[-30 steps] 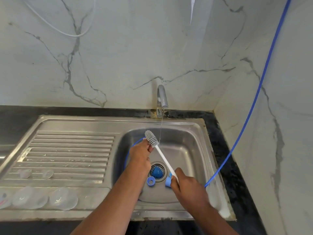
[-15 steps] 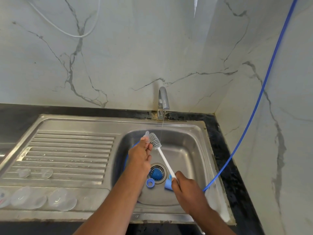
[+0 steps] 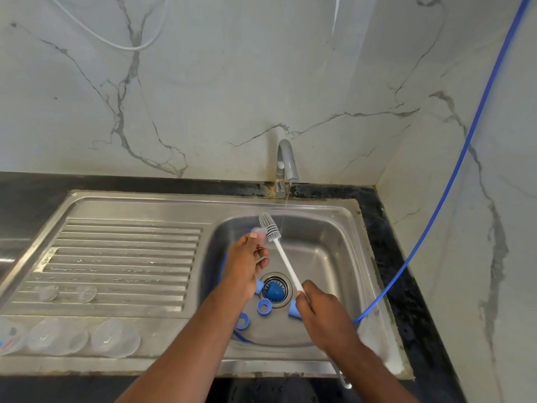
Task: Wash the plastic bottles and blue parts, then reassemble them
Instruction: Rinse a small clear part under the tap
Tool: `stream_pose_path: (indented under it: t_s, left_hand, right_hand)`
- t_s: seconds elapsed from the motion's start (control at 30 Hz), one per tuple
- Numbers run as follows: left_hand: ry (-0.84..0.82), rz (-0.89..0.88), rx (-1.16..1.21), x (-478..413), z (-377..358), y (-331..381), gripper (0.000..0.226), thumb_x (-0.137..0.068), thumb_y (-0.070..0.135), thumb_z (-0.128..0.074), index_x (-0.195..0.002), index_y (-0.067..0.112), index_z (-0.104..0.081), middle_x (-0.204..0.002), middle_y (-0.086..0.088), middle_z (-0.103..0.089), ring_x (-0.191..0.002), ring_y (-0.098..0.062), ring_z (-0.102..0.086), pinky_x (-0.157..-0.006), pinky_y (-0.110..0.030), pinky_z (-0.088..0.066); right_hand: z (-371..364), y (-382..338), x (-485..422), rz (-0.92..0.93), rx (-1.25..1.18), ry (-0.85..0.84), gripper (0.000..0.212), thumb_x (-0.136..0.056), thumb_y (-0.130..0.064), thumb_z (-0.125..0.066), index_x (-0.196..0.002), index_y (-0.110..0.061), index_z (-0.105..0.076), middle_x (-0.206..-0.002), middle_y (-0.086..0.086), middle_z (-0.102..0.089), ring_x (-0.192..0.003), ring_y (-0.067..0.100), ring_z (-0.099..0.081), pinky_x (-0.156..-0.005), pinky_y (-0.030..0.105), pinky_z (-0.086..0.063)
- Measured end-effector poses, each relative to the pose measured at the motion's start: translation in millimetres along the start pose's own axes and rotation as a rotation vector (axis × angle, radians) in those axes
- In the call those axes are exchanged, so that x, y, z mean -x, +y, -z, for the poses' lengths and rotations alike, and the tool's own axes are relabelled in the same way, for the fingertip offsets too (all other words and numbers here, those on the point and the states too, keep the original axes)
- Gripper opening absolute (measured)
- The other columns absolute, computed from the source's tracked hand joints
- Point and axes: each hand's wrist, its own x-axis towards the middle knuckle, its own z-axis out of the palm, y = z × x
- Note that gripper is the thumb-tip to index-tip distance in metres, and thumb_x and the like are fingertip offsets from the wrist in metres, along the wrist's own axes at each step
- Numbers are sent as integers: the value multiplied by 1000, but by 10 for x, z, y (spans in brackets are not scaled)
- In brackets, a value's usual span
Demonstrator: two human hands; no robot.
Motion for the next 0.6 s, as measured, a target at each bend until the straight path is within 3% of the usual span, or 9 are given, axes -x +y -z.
stream_pose_path:
  t_s: [0.13,0.2,0.3,0.43,0.53,0.6]
  left_hand:
    - [37,-64,-42,-116,91,158,13,-100,10,-53,-101,11,-66,-81,-7,-60,-70,-14,-52,-73,-34,-51]
    - [-2,-121,-202,-117,87,91,18,-102,11,-49,-99,12,-66,-80,-9,-57,-65,-13,-50,-63,-30,-50]
    - [-10,-201,-262,-141,81,63,25,-107,17,-42,-100,9,-65,-82,-9,-63,-62,-13,-54,-56,-30,-51]
    - [13,-398,-463,-270,171,187,28,-109,20,-41,-107,4,-63,-80,-10,-64,-65,-12,-57,-56,-23,-54]
    - [-63,-495,-605,-235,172,89,29,-108,26,-44,-99,5,-62,-81,-8,-66,-67,-10,-60,-63,-27,-58]
    - [-25,-529,-652,-265,197,92,32,-108,28,-44,-95,5,-62,-83,-8,-66,-68,-8,-62,-64,-28,-58]
  right_hand:
    - [-24,59,117,29,99,0,22,-104,-41,-34,-110,-23,-47,-72,-1,-55,-69,14,-56,-63,36,-42]
    - [2,46,56,17,98,31,19,-103,-40,-35,-101,-24,-45,-67,1,-53,-67,17,-56,-63,39,-45]
    - [11,13,-2,20,111,43,19,-102,-42,-37,-92,-25,-38,-65,2,-49,-64,20,-51,-61,39,-43]
    - [6,1,58,51,156,45,18,-102,-43,-37,-94,-28,-35,-67,0,-48,-64,19,-48,-61,37,-40]
    - [61,-27,-42,33,154,78,18,-102,-43,-37,-95,-27,-37,-63,0,-46,-63,22,-49,-61,39,-43]
    - [56,-40,-38,36,171,59,17,-102,-44,-36,-95,-28,-36,-64,0,-48,-63,20,-49,-61,38,-42]
